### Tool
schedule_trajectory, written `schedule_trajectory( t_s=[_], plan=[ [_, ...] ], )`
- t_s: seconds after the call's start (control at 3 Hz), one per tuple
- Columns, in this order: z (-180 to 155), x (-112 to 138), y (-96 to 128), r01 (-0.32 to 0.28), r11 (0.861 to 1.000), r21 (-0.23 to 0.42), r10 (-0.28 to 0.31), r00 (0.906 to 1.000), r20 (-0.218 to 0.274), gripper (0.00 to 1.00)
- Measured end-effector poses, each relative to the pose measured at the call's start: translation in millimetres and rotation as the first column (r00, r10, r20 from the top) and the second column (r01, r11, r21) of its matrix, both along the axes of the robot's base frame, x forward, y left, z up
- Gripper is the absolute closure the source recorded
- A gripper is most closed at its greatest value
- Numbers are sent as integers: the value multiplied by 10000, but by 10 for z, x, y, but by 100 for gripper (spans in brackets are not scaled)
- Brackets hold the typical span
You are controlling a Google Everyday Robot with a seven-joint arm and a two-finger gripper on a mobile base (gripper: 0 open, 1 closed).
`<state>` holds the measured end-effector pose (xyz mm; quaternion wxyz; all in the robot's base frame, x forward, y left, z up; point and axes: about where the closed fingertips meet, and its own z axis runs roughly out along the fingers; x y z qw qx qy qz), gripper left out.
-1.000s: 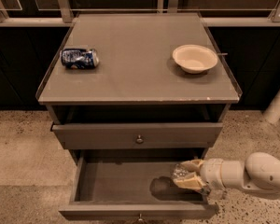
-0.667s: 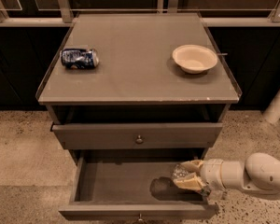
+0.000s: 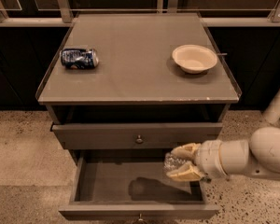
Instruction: Pick water bottle from middle drawer and place on counter
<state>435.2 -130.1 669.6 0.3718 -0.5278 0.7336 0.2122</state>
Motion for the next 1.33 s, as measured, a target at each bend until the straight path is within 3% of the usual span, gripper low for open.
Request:
schedule_trajectory(
  t_s=[0.33, 0.67, 1.0, 1.33],
  plan=[
    [978, 25, 292, -1000, 9908, -917, 1114, 9853, 1293, 100],
    [1731, 99, 577, -1532, 9701, -1884, 1937, 9560, 2203, 100],
    [2237, 198, 803, -1727, 9479, -2675, 2466, 9297, 2735, 100],
    [2295, 218, 846, -1766, 9453, -2742, 2546, 9249, 2824, 100]
  ],
)
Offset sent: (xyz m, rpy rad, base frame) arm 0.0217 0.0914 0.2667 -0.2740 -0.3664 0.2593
